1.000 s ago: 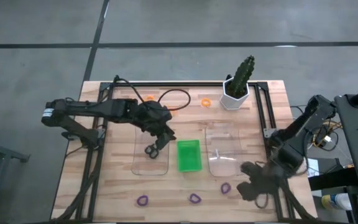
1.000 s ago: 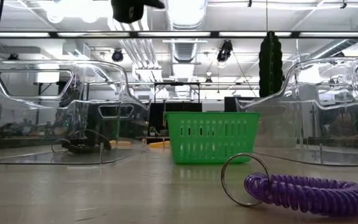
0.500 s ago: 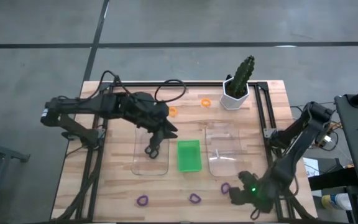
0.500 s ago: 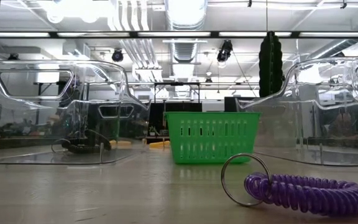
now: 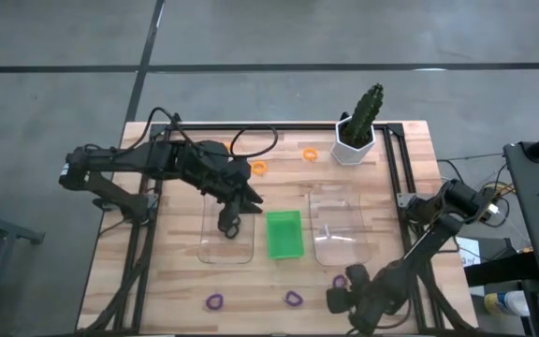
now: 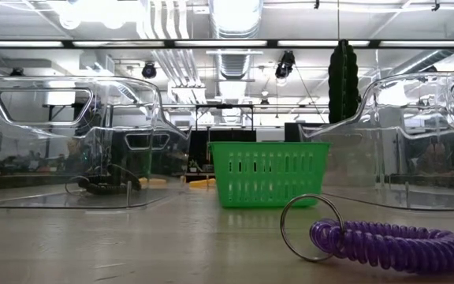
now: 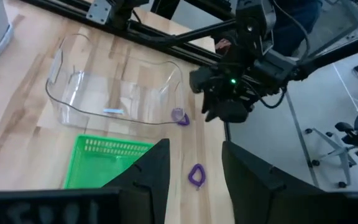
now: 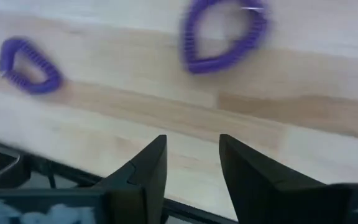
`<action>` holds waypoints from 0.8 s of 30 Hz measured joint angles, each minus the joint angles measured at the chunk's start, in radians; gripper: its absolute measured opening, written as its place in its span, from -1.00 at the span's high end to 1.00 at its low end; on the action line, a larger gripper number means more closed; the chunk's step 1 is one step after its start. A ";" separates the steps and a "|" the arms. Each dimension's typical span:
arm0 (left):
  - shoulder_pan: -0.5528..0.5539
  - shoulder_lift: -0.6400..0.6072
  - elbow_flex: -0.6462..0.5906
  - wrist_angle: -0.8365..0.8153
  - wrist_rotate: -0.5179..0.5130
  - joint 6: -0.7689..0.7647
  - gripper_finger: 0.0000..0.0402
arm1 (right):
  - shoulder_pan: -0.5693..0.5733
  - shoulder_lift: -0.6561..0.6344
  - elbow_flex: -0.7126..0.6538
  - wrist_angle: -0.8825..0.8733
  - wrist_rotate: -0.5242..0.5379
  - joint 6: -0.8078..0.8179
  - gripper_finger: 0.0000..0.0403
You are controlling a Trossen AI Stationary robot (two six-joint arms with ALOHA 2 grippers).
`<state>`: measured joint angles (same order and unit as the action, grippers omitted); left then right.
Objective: Sort spring keychains
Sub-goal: Put the right violet spring keychain into the right transparent bin
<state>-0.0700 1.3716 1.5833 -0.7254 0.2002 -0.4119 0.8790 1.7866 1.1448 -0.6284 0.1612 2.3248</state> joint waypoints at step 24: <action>-0.005 -0.041 -0.002 -0.053 0.017 -0.006 0.31 | -0.142 0.147 0.229 -0.286 -0.137 -0.784 0.36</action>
<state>-0.0750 1.3309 1.5818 -0.7782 0.2176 -0.4175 0.7371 1.9335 1.3733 -0.9147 0.0244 1.5410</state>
